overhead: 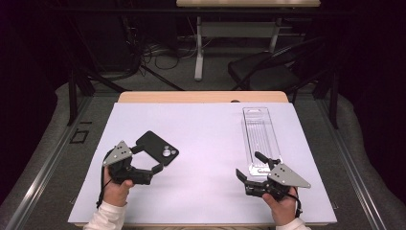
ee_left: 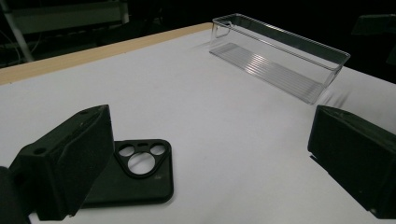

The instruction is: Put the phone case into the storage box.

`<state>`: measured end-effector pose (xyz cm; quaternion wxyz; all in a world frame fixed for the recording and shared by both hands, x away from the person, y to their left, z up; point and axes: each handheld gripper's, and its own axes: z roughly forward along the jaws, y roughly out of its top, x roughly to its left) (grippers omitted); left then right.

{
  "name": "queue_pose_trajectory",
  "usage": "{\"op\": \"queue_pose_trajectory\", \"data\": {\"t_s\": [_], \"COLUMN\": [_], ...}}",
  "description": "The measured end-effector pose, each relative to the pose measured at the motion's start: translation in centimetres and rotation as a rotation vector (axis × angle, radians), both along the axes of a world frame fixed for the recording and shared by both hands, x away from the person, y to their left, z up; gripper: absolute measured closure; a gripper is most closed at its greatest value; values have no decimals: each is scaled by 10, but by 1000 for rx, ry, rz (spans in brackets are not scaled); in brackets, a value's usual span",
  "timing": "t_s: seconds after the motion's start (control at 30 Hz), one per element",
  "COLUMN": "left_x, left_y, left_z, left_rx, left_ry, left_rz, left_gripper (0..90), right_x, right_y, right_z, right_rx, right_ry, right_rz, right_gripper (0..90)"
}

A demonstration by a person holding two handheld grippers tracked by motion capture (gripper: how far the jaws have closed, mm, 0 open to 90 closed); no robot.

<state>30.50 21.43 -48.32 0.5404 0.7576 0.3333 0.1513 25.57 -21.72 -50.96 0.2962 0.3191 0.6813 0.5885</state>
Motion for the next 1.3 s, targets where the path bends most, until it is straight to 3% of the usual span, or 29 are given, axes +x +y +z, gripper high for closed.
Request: {"op": "queue_pose_trajectory", "data": {"t_s": [0.23,0.33,0.57,0.77,0.83,0.93,1.2,1.3], "left_x": [19,27,47,63,68,74,86,92], "left_y": [-7,-10,-16,-18,-20,-23,-32,-35], "left_z": [7,9,12,9,8,6,-3,-6], "left_rx": [1,34,53,79,85,109,133,138], "left_ry": [58,76,115,151,159,160,167,170], "left_rz": [19,30,49,83,89,97,117,119], "left_gripper": [6,6,7,156,157,205,469,479], "right_x": [0,-1,-2,-1,-1,0,0,0], "right_y": [0,-1,-2,-1,-1,-1,0,0], "right_z": [0,-1,0,-1,-1,-1,-1,-2], "right_rx": [1,-3,-2,-3,-6,-7,-8,-6], "right_ry": [-4,-6,-6,-7,-6,-5,-7,-1], "right_rz": [-2,2,-5,-4,-3,2,5,7], "right_gripper": [137,137,137,137,137,137,137,137]}}
